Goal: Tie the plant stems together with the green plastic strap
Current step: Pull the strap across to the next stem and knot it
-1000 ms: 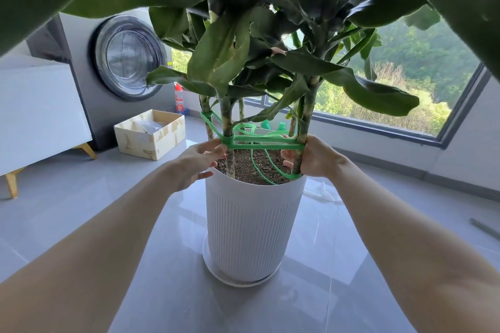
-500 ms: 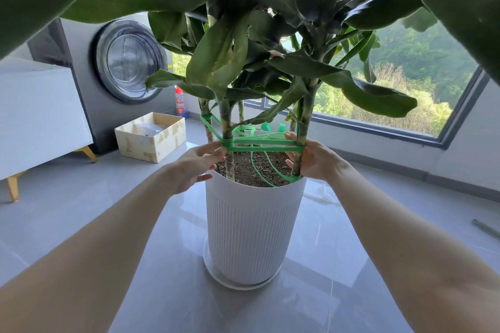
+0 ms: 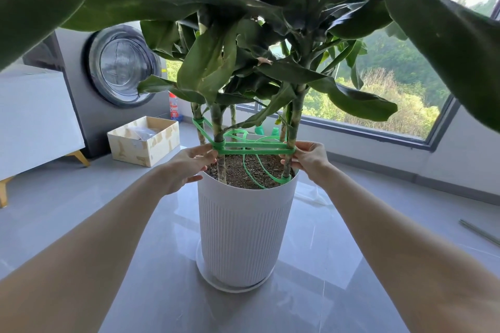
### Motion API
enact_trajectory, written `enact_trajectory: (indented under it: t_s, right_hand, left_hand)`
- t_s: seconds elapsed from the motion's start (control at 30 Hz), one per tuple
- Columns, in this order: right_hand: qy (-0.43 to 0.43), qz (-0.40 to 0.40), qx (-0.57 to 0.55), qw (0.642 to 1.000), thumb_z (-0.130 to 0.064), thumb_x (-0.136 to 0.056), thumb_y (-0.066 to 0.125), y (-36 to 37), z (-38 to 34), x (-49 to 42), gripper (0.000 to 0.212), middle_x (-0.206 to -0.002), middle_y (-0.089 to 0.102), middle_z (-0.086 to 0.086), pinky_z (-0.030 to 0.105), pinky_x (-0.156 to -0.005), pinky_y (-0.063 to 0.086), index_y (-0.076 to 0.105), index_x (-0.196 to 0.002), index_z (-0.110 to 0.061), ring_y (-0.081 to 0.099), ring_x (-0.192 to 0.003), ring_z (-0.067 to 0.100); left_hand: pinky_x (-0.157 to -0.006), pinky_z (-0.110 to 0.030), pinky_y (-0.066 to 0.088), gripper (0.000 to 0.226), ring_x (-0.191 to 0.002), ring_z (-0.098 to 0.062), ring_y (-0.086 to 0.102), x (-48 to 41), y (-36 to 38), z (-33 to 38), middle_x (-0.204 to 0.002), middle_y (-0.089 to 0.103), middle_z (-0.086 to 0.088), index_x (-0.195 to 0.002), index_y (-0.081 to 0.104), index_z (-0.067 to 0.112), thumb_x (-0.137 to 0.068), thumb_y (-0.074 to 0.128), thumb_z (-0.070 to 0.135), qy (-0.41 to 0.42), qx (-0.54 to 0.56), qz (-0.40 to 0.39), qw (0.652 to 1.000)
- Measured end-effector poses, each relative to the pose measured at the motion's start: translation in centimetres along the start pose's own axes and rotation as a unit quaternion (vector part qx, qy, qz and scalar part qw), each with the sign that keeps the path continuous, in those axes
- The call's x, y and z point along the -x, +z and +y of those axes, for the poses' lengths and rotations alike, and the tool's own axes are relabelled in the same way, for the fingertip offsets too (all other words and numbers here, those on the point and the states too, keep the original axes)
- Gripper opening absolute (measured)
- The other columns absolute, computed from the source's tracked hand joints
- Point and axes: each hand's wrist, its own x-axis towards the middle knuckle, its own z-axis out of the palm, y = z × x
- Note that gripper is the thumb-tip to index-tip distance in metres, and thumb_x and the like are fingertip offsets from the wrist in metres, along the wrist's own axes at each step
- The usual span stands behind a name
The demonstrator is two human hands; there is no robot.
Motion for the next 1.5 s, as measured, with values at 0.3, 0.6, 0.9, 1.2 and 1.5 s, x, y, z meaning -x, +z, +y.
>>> enact_trajectory:
  t_s: [0.3, 0.6, 0.9, 1.2, 1.5]
  right_hand:
    - [-0.011, -0.016, 0.037, 0.999, -0.005, -0.091, 0.056, -0.5, -1.0, 0.8, 0.025, -0.102, 0.067, 0.014, 0.031, -0.065, 0.059, 0.064, -0.114, 0.003, 0.068, -0.069, 0.017]
    - [-0.01, -0.015, 0.042, 0.999, -0.007, -0.093, 0.054, -0.6, -1.3, 1.8, 0.027, -0.102, 0.065, 0.012, 0.035, -0.076, 0.057, 0.063, -0.116, 0.002, 0.065, -0.075, 0.018]
    - [0.001, -0.027, 0.033, 0.999, -0.008, -0.094, 0.052, -0.5, -1.5, 2.6, 0.029, -0.104, 0.063, 0.011, 0.034, -0.079, 0.054, 0.06, -0.12, 0.002, 0.063, -0.077, 0.016]
    - [0.005, 0.009, 0.015, 1.0, -0.014, -0.098, 0.051, 0.2, -0.6, 4.2, 0.028, -0.096, 0.066, 0.008, 0.034, -0.089, 0.049, 0.06, -0.121, -0.003, 0.061, -0.082, 0.015]
    - [-0.072, 0.15, 0.146, 0.975, -0.018, -0.093, 0.052, 2.1, -0.4, 6.3, 0.024, -0.071, 0.066, 0.007, 0.026, -0.064, 0.048, 0.074, -0.105, -0.015, 0.056, -0.064, 0.015]
  left_hand:
    - [-0.09, -0.032, 0.044, 0.037, -0.107, -0.02, 0.05, 0.0, 0.2, 0.2, -0.129, 0.056, -0.011, -0.125, 0.056, 0.029, -0.089, 0.059, 0.03, 0.008, -0.006, 0.007, 1.0]
    - [-0.09, -0.032, 0.043, 0.038, -0.108, -0.02, 0.05, 0.2, 0.1, 0.2, -0.128, 0.057, -0.011, -0.127, 0.054, 0.029, -0.089, 0.059, 0.031, 0.008, -0.012, 0.005, 1.0]
    - [-0.09, -0.032, 0.043, 0.037, -0.106, -0.02, 0.049, 0.2, 0.0, 0.2, -0.127, 0.056, -0.011, -0.127, 0.054, 0.029, -0.09, 0.058, 0.03, 0.009, -0.018, 0.003, 1.0]
    - [-0.085, -0.03, 0.043, 0.04, -0.111, -0.021, 0.05, 0.3, 0.1, 0.3, -0.126, 0.058, -0.008, -0.13, 0.053, 0.028, -0.09, 0.058, 0.031, 0.005, -0.027, 0.01, 1.0]
    - [-0.082, -0.029, 0.043, 0.037, -0.108, -0.019, 0.049, 0.7, 0.6, 0.6, -0.128, 0.057, -0.006, -0.129, 0.054, 0.03, -0.092, 0.057, 0.031, 0.017, -0.036, 0.038, 0.998]
